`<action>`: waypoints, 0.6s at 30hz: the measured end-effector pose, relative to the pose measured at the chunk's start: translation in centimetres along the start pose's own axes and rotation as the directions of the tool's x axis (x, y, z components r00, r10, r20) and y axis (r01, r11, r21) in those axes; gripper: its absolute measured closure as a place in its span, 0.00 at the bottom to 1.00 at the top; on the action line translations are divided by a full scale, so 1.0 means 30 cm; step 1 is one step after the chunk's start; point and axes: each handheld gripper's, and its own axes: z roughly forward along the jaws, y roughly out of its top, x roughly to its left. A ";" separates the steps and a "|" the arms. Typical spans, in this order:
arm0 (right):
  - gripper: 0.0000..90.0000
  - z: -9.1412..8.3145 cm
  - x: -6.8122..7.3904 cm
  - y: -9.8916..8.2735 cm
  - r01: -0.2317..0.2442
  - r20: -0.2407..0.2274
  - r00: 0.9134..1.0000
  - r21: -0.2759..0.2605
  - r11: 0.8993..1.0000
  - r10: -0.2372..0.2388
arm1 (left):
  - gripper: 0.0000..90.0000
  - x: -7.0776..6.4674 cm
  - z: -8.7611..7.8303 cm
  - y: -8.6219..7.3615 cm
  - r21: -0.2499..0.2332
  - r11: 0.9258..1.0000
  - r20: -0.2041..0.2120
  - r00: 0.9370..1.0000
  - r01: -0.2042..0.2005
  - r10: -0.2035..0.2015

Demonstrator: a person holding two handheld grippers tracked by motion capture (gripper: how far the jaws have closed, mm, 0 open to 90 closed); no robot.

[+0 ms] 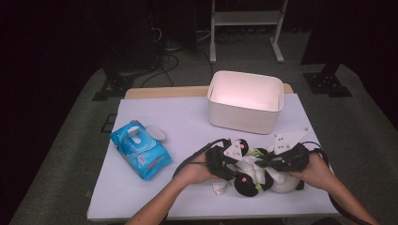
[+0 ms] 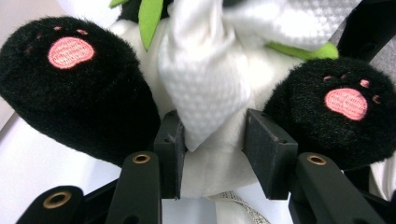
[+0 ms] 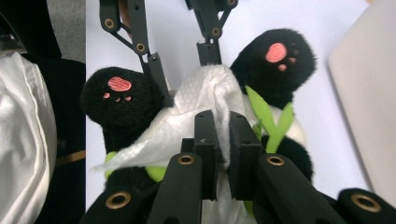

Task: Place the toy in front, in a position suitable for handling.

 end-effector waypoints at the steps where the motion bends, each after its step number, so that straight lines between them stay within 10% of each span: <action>1: 0.93 0.000 0.000 0.000 0.000 0.000 1.000 0.000 1.000 0.000 | 0.64 0.002 -0.002 -0.001 0.001 1.000 0.003 1.000 -0.001 0.001; 8: 0.93 0.033 0.001 -0.022 -0.033 -0.038 0.999 -0.012 0.999 0.032 | 0.58 0.032 -0.048 0.014 -0.059 0.997 0.000 0.999 0.046 -0.046; 12: 0.93 0.024 0.005 -0.014 -0.023 -0.036 0.999 0.002 1.000 0.023 | 0.60 0.019 -0.014 0.022 0.021 1.000 -0.005 1.000 0.018 -0.018; 18: 0.93 -0.001 -0.017 0.030 -0.009 -0.014 1.000 -0.023 1.000 0.009 | 0.60 0.010 -0.003 0.011 0.015 1.000 0.009 1.000 0.025 -0.025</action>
